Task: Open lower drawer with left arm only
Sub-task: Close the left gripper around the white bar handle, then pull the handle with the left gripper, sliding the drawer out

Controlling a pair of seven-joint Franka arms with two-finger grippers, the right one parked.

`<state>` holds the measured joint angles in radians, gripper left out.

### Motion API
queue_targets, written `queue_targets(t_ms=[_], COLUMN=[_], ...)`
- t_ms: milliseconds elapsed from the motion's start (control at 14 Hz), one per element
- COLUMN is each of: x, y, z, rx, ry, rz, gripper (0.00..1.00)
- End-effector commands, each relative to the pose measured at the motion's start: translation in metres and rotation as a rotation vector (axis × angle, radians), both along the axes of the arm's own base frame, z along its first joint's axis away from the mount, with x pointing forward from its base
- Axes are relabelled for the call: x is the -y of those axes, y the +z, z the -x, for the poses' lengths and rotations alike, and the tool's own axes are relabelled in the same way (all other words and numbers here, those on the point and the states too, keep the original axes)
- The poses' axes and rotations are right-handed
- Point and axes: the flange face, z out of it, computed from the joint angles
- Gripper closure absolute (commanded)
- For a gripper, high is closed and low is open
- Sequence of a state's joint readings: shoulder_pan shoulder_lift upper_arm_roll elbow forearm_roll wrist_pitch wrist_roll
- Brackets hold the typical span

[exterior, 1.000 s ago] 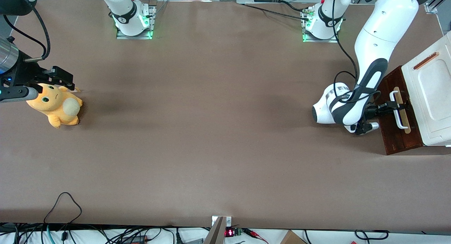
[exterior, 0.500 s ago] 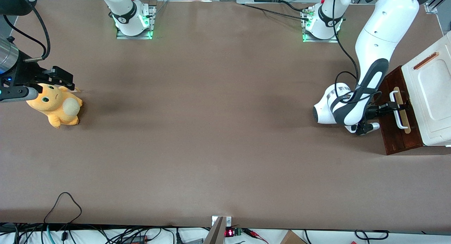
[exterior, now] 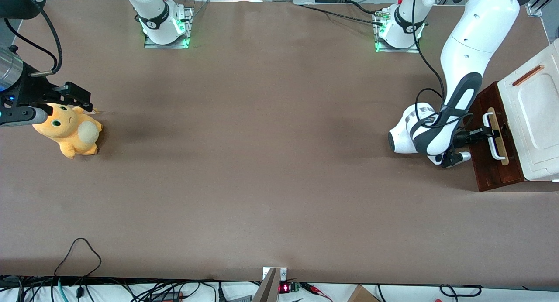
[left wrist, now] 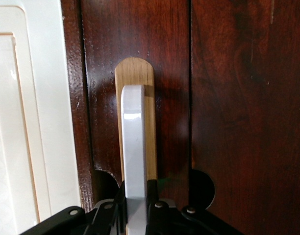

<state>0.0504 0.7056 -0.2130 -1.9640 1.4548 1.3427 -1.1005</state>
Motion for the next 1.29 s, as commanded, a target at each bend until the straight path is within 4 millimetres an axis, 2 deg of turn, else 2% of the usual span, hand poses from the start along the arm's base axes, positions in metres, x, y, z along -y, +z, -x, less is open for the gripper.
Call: queue_targets(t_ms=[0,214,357,714,1000,1214], x=[-0.005,-0.003,0.007,0.051,0.110,0.121], y=[0.000,0.002,0.003,0.006,0.008,0.008], z=[-0.006,-0.007,-0.008,-0.010,0.001,0.005], rx=[-0.016,-0.011,-0.010,0.014,0.006,0.001], ry=[-0.012,-0.014,-0.029,-0.085,-0.118,-0.130], rz=[-0.004,-0.003,0.003,0.032,0.095,0.089], gripper=[0.89,0.94,1.00,1.00,1.00,1.00])
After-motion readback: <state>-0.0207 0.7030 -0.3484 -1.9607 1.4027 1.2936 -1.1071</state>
